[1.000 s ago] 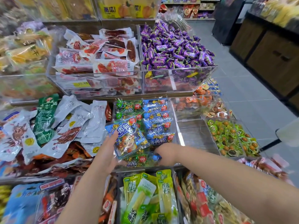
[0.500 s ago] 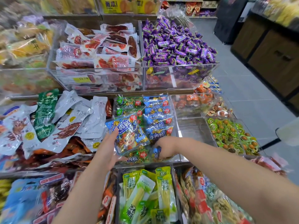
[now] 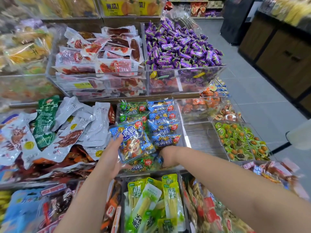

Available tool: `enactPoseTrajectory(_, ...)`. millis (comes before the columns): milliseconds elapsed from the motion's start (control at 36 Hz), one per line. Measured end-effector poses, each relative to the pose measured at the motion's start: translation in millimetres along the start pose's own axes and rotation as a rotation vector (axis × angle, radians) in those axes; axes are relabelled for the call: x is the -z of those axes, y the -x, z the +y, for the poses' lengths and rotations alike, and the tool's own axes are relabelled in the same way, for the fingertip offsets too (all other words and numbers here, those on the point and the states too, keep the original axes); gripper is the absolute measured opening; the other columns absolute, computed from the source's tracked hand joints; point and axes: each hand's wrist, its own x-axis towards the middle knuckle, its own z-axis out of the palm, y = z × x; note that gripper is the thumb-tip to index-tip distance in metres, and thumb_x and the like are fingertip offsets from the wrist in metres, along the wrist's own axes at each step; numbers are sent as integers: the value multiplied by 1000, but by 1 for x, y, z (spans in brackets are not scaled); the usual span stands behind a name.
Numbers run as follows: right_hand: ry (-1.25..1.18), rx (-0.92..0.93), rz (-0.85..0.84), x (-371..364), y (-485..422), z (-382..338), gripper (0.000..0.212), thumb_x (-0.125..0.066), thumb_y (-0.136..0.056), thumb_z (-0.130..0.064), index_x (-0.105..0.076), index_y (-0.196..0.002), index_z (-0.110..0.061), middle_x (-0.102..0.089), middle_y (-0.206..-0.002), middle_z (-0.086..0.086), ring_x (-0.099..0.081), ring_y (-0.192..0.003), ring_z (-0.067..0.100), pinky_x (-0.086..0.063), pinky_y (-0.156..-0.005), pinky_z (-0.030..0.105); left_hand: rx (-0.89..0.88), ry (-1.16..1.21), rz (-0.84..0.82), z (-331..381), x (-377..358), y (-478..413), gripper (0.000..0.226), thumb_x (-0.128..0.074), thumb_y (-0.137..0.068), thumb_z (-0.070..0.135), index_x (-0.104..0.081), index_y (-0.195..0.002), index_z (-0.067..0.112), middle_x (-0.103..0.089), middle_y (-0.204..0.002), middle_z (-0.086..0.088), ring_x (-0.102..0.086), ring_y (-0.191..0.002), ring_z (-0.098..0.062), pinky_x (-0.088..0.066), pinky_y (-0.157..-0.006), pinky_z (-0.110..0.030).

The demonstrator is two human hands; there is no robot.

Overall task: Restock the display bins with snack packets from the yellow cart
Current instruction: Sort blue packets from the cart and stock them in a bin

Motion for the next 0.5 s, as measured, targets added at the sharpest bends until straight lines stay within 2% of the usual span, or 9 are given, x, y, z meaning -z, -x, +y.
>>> enactPoseTrajectory(56,-42,30,-5,6,5,5,51,-61,-87,-32,-51,-130,-7,-58,-122,11,-56,-103,28,-48,-83,34,-5,-13,3,1,-1,1,63,-52,-93,47,-31,-148,27,-31,-155,3,-45,-131,-34,-48,-81,-68)
enactPoseTrajectory(111,-75,30,90,12,12,15,58,-68,-81,-41,-53,-127,-10,-59,-120,8,-57,-105,27,-50,-85,35,-7,-24,9,2,-2,3,63,-52,-93,48,-30,-148,27,-30,-155,2,-45,-130,-33,-50,-79,-65)
enactPoseTrajectory(167,-64,21,216,15,18,24,57,-70,-76,-50,-58,-118,-13,-62,-110,4,-57,-94,24,-48,-71,31,-5,-48,19,2,-2,4,65,-53,-92,48,-30,-149,26,-28,-156,2,-43,-133,-34,-51,-78,-64)
enactPoseTrajectory(194,-59,32,258,15,22,27,55,-69,-77,-52,-58,-116,-14,-62,-106,2,-55,-88,21,-43,-64,27,-9,-72,20,2,-2,4,65,-54,-92,48,-30,-148,26,-28,-156,2,-42,-133,-33,-52,-78,-63)
enactPoseTrajectory(278,-126,117,275,8,29,32,45,-61,-86,-47,-61,-117,-15,-64,-106,4,-48,-79,16,-30,-54,23,-42,-132,-9,5,-4,7,59,-53,-92,49,-35,-144,27,-26,-156,6,-37,-136,-28,-58,-71,-56)
enactPoseTrajectory(333,-149,135,251,1,32,31,39,-56,-91,-41,-61,-120,-15,-65,-111,6,-57,-89,22,-36,-60,24,-66,-133,-35,8,-8,9,44,-51,-93,47,-43,-133,28,-29,-152,8,-40,-130,-24,-59,-64,-47)
enactPoseTrajectory(389,-117,105,235,-3,31,26,40,-52,-94,-40,-58,-124,-14,-63,-116,8,-58,-104,27,-42,-74,30,-99,-147,-42,12,-14,11,46,-49,-95,46,-42,-135,24,-30,-150,7,-42,-128,-21,-59,-60,-41)
enactPoseTrajectory(500,-144,100,172,3,32,20,40,-54,-93,-35,-54,-128,-14,-62,-116,8,-57,-104,27,-40,-75,29,-140,-188,-86,15,-28,11,51,-49,-94,44,-36,-141,29,-27,-154,5,-39,-134,-25,-59,-64,-41)
